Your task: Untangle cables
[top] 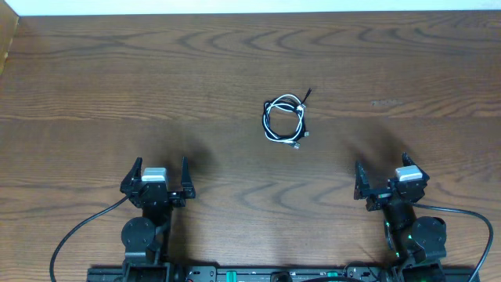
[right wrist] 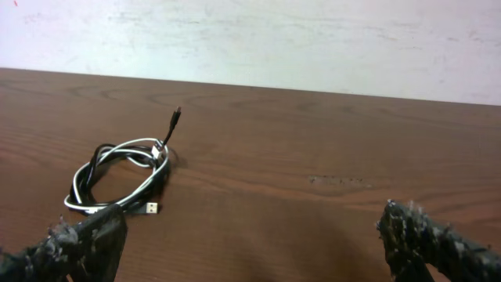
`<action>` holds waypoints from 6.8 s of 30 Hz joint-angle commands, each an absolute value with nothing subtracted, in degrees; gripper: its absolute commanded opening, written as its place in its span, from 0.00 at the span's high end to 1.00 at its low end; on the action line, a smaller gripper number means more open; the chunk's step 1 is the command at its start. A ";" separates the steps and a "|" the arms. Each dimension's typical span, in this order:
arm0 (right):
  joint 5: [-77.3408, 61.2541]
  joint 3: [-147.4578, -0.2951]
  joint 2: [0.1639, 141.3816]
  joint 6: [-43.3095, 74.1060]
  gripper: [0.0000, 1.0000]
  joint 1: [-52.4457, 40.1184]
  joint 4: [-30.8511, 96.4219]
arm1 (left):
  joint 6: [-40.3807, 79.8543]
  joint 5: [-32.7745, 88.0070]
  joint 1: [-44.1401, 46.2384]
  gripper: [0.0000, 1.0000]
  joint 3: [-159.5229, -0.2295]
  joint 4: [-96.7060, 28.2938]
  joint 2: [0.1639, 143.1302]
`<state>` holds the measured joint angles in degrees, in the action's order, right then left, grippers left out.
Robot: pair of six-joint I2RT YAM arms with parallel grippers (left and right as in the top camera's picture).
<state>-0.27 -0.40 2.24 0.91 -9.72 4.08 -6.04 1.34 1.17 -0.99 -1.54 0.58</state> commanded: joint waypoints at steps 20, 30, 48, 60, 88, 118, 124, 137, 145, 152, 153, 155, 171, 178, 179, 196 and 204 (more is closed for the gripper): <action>-0.58 -0.32 2.15 1.67 0.01 -10.17 4.32 | -6.39 -0.27 0.89 0.02 -0.23 -4.21 0.71; -0.58 -0.32 2.15 1.67 0.01 -10.17 4.32 | -6.39 -0.27 0.89 0.02 -0.23 -4.21 0.71; 1.04 -0.32 2.15 0.14 0.01 -10.17 4.27 | -6.39 -0.27 0.89 0.02 -0.23 -4.21 0.71; 1.13 -0.32 2.15 0.14 0.01 -10.17 3.77 | -7.73 -0.71 0.89 0.02 -0.23 -3.62 0.71; -1.06 -12.23 2.22 6.90 0.01 -10.17 -3.97 | -12.10 20.40 0.89 0.02 -28.14 -10.74 28.08; -8.40 -73.41 69.78 4.62 0.01 -10.07 43.99 | -5.26 28.38 13.02 0.02 -84.33 -41.98 86.94; -9.98 -73.38 73.01 5.48 0.01 -10.15 41.15 | -5.17 31.03 13.02 0.02 -84.47 -41.32 89.25; -16.43 -73.28 75.94 6.17 0.01 -10.17 42.22 | 2.09 31.29 14.20 0.24 -84.44 -30.35 104.20; -14.50 -72.88 76.23 6.20 0.01 -10.17 44.80 | 5.28 30.41 18.15 0.37 -84.44 -21.54 114.98; -13.63 -72.51 76.31 6.20 0.01 -10.17 44.77 | 12.25 18.85 20.67 0.55 -84.44 -16.34 119.02; -13.63 -72.51 76.34 6.20 0.01 -10.17 44.80 | 13.41 16.78 20.99 0.54 -84.44 -16.38 119.20; -13.65 -72.51 76.31 6.20 0.01 -10.17 44.86 | 13.43 15.31 21.47 0.55 -84.44 -16.69 119.63; -13.63 -72.51 76.42 6.20 0.01 -10.17 44.80 | 17.30 13.87 21.76 0.66 -81.69 -18.92 119.92; -13.63 -72.51 76.42 6.20 0.01 -10.17 44.60 | 15.27 9.39 23.77 0.66 -81.58 -19.11 119.92; -13.63 -72.51 76.42 6.17 0.01 -10.17 44.64 | 15.05 9.34 24.25 0.66 -81.58 -18.94 119.92; -13.65 -72.51 76.42 6.20 0.01 -10.17 45.78 | 15.31 0.99 26.74 0.69 -81.32 -17.67 119.92; -13.65 -72.51 76.42 6.20 0.01 -10.17 46.13 | 18.39 0.34 27.83 0.70 -81.21 -19.16 119.96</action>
<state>-14.09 -72.12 76.03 5.69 -9.72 45.87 16.29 1.56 27.99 -82.08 -19.05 118.85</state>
